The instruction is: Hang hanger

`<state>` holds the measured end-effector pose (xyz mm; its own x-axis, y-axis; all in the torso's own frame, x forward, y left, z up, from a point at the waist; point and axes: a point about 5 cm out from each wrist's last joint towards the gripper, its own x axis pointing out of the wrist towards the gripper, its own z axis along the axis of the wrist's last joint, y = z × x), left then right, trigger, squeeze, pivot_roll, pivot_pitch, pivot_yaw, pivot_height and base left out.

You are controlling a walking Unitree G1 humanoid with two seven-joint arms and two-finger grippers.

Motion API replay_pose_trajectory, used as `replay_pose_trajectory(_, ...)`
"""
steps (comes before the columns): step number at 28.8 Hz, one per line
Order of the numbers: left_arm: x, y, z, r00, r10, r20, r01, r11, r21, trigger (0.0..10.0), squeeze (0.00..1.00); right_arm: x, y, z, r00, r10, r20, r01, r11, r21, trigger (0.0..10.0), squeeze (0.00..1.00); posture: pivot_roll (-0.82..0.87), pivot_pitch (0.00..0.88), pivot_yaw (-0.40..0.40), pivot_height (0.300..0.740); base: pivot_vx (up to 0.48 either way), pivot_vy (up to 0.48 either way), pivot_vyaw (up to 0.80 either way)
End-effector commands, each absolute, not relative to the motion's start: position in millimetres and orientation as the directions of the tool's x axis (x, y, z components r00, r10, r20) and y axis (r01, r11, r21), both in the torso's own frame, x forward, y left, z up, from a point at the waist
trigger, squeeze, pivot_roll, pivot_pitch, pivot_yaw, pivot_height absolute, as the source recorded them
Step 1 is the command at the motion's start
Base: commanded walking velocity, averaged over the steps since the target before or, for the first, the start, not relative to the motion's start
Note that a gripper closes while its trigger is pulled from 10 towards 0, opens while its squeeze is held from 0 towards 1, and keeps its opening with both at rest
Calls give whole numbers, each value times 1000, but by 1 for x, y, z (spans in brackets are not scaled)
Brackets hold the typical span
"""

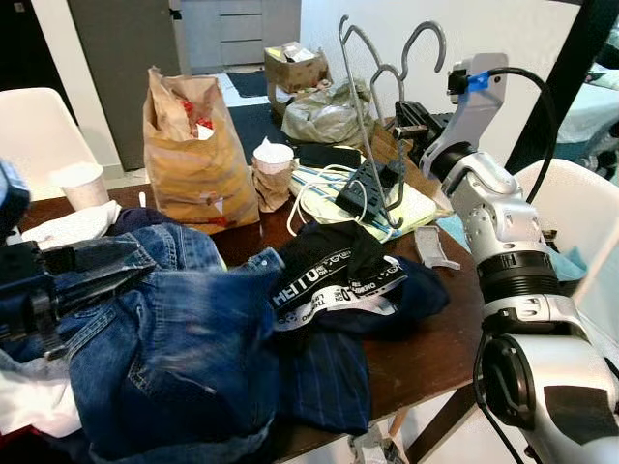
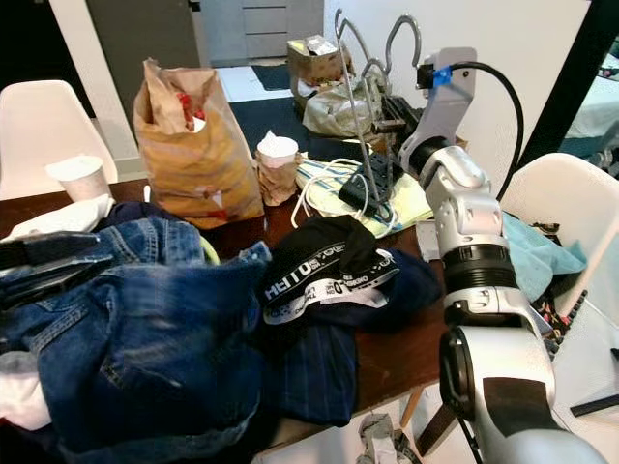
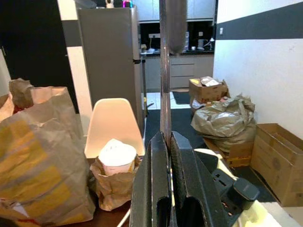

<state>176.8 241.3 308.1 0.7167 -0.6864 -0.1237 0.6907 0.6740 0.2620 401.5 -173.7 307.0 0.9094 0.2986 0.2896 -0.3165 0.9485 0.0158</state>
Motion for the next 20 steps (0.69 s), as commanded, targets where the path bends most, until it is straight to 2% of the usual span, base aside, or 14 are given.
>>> replay_pose_trajectory(1, 171, 239, 306, 676, -723, -141, 731, 637, 245, 10000, 1000, 402, -176, 305, 913, 289, 288, -303, 953, 6, 10000, 0, 11, 0, -59, 740, 0, 0, 0)
replay_pose_trajectory(5, 164, 239, 306, 650, -741, -167, 756, 609, 239, 10000, 1000, 402, -175, 303, 913, 291, 285, -306, 952, 8, 10000, 0, 20, 0, -59, 740, 0, 0, 0)
replay_pose_trajectory(8, 168, 243, 311, 673, -724, -151, 733, 626, 266, 10000, 1000, 402, -174, 302, 914, 293, 281, -308, 951, 10, 10000, 0, 22, 0, -61, 740, 0, 0, 0)
replay_pose_trajectory(13, 190, 241, 312, 721, -683, -114, 677, 660, 325, 10000, 1000, 403, -174, 301, 914, 296, 277, -311, 950, 12, 10000, 0, 21, 0, -62, 740, 0, 0, 0)
replay_pose_trajectory(14, 204, 241, 309, 756, -647, -98, 635, 688, 351, 10000, 43, 403, -173, 301, 914, 297, 276, -312, 950, 12, 10000, 0, 16, 0, -60, 740, 0, 0, 0)
replay_pose_trajectory(15, 204, 241, 309, 756, -647, -98, 635, 688, 351, 10000, 43, 403, -173, 301, 914, 297, 276, -312, 950, 12, 10000, 0, 16, 0, -60, 740, 0, 0, 0)
replay_pose_trajectory(16, 225, 239, 303, 797, -601, -68, 581, 730, 360, 10000, 0, 402, -173, 301, 914, 298, 275, -313, 950, 12, 10000, 0, 14, 0, -60, 740, 0, 0, 0)
replay_pose_trajectory(17, 246, 234, 296, 825, -564, -45, 540, 761, 358, 10000, 0, 402, -173, 301, 914, 299, 275, -314, 949, 12, 10000, 0, 10, 0, -59, 740, 0, 0, 0)
replay_pose_trajectory(18, 246, 234, 296, 825, -564, -45, 540, 761, 358, 10000, 0, 402, -173, 301, 914, 299, 275, -314, 949, 12, 10000, 0, 10, 0, -59, 740, 0, 0, 0)
replay_pose_trajectory(20, 269, 222, 286, 833, -553, -23, 528, 781, 333, 10000, 0, 402, -172, 300, 914, 300, 274, -315, 949, 12, 10000, 0, 0, 0, -57, 740, 0, 0, 0)
